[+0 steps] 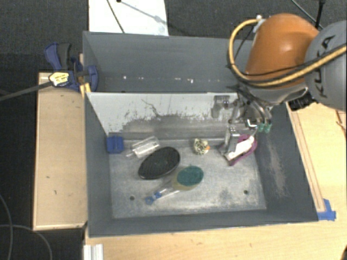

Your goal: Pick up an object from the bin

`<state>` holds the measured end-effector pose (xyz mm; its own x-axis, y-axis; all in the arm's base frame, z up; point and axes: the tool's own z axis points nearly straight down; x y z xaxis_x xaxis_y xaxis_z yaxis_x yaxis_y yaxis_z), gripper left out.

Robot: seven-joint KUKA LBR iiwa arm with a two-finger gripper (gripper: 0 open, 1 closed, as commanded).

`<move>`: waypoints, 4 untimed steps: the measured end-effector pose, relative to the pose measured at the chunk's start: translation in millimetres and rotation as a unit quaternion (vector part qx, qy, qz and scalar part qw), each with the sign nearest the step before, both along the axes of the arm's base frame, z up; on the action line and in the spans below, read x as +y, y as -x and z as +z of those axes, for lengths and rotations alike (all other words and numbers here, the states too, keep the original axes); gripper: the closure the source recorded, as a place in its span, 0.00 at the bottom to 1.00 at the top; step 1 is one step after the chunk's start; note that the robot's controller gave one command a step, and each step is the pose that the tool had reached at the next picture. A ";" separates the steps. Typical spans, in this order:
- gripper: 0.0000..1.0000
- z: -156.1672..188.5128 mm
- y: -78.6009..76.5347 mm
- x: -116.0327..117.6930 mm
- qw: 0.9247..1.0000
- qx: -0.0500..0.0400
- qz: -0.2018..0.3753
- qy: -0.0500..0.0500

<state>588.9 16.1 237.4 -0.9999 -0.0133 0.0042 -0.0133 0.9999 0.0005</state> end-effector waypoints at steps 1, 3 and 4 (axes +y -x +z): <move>0.00 -87.3 53.3 21.1 0.997 0.001 0.082 -0.001; 1.00 -166.9 39.4 32.3 0.996 -0.003 0.086 -0.001; 1.00 56.6 54.1 16.2 0.977 -0.008 0.215 0.001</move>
Offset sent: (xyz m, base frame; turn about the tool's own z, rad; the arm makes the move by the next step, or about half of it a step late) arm -0.0515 0.0204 -0.0846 -0.1644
